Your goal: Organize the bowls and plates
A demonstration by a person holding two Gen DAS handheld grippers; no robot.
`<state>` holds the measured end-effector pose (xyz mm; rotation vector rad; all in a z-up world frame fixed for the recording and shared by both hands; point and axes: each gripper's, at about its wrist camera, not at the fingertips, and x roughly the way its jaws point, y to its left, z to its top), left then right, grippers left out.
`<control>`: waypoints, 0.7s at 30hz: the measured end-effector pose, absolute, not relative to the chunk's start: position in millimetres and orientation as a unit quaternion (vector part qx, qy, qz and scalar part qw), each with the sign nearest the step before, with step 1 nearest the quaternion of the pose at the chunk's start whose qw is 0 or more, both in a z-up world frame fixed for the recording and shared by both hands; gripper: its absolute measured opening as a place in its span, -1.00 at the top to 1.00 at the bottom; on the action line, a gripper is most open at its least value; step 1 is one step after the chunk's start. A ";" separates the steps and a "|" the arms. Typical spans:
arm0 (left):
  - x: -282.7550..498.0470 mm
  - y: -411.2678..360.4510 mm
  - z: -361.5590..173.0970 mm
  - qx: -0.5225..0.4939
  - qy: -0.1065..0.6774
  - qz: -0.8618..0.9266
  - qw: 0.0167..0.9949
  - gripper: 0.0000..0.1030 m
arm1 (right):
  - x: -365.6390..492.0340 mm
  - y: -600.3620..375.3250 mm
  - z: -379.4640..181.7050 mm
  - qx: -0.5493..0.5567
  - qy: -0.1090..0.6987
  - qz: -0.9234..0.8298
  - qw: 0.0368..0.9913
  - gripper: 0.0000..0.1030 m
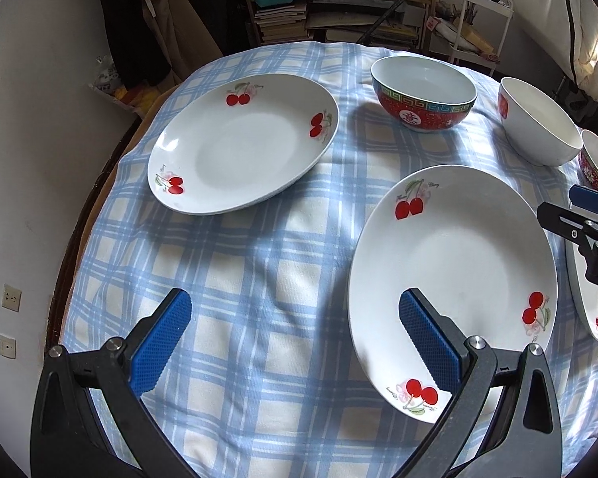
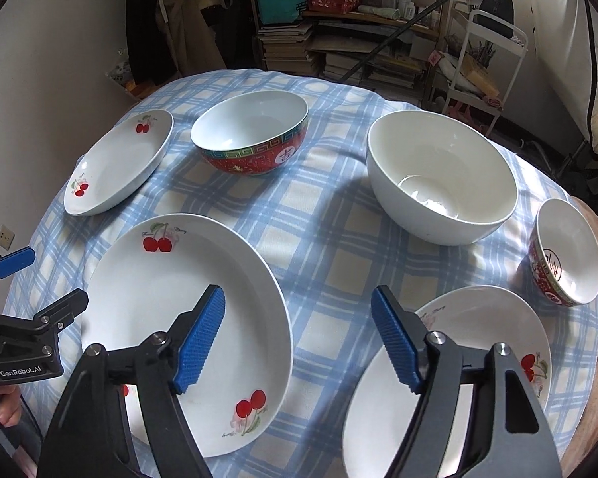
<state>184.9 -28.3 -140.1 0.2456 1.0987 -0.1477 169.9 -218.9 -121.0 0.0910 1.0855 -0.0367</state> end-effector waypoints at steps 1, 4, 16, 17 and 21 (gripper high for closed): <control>185.1 -28.4 -140.8 0.115 0.521 -0.071 0.843 -0.99 | 170.7 -217.9 -123.6 0.043 0.519 -0.016 0.853 -0.53; 185.0 -28.8 -142.9 0.112 0.523 -0.078 0.842 -0.99 | 172.4 -216.6 -130.4 0.040 0.528 -0.013 0.848 -0.47; 188.5 -29.8 -159.8 0.079 0.563 -0.115 0.815 -0.25 | 174.9 -220.2 -145.6 0.064 0.551 0.000 0.832 0.32; 189.3 -29.8 -161.6 0.076 0.566 -0.118 0.812 -0.06 | 174.7 -221.3 -147.0 0.070 0.553 0.002 0.830 0.38; 190.9 -30.1 -170.3 0.052 0.584 -0.140 0.798 0.46 | 175.1 -221.7 -153.2 0.087 0.561 0.013 0.823 0.69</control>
